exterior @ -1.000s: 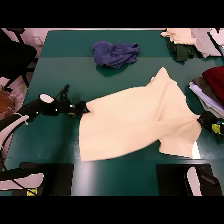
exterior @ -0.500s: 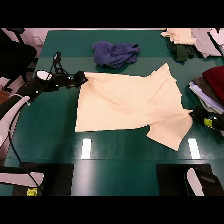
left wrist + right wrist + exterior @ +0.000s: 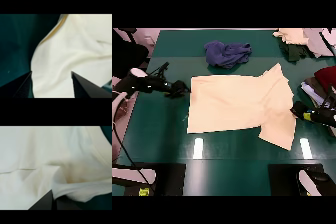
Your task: Fold the shirts.
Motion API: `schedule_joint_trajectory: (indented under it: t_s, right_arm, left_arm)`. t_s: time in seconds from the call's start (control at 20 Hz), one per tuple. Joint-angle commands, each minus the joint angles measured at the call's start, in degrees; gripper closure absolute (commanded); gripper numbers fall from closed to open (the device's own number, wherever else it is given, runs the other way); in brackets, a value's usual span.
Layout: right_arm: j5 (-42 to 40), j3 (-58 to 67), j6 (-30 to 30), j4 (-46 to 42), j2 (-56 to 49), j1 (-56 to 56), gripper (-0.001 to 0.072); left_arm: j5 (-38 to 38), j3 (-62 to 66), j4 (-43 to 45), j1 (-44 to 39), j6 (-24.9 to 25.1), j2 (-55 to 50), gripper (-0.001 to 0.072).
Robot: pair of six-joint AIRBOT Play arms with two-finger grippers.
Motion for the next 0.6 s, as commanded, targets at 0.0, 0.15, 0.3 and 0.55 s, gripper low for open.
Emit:
schedule_joint_trajectory:
  t_s: [0.0,0.15,0.3,0.55]
  right_arm:
    - [-1.53,0.02,0.42,-0.09,2.45,-3.02,0.0689]
    - [-0.44,0.04,-0.35,-0.02,5.97,-6.64,0.0688]
    - [1.64,0.04,-1.60,-0.04,7.72,-8.83,0.0688]
    - [3.15,0.02,-2.01,-0.02,8.24,-9.18,0.0688]
  left_arm:
    - [-13.79,-5.53,0.57,6.40,-0.35,2.40,0.0119]
    - [-9.31,-19.43,0.61,7.04,0.39,11.21,0.0119]
    - [-6.49,-29.57,0.46,6.86,0.04,19.12,0.0119]
    - [1.95,-40.11,-6.51,6.54,0.28,28.61,0.0230]
